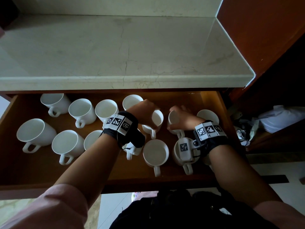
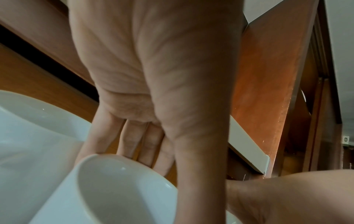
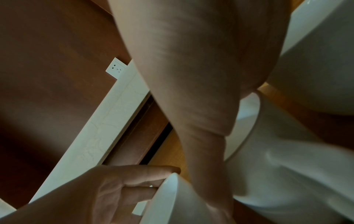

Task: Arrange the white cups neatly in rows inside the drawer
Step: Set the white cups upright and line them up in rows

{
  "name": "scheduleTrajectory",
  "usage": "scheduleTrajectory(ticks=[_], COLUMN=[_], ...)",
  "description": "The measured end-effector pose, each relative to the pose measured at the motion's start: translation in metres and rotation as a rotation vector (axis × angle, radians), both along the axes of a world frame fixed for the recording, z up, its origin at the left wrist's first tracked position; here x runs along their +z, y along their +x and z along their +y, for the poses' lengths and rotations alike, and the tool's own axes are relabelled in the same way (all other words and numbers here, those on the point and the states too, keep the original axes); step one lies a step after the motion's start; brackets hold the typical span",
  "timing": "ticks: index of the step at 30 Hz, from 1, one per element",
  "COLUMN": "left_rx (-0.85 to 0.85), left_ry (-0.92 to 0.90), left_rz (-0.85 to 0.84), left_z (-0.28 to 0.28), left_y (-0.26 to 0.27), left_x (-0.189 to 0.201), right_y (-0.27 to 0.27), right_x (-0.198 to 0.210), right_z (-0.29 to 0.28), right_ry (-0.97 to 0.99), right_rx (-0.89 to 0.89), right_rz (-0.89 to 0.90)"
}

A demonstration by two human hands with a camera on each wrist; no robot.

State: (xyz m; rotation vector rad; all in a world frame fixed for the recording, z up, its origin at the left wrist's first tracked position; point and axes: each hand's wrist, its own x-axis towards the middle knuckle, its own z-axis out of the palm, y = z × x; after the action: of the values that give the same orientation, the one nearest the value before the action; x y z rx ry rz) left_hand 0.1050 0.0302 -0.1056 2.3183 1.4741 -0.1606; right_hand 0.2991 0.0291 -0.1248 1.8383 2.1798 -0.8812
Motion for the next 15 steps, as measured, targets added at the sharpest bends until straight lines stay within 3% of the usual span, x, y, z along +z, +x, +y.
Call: scheduleTrajectory(ticks=[15], left_rx=[-0.031], left_ry=[0.01], left_rz=[-0.014], left_z=[-0.0038], left_y=[0.0033], left_x=[0.0003], right_y=[0.0012], right_x=[-0.0013], right_z=[-0.0003], right_ry=[0.008], right_rx=[-0.009], right_rz=[0.01])
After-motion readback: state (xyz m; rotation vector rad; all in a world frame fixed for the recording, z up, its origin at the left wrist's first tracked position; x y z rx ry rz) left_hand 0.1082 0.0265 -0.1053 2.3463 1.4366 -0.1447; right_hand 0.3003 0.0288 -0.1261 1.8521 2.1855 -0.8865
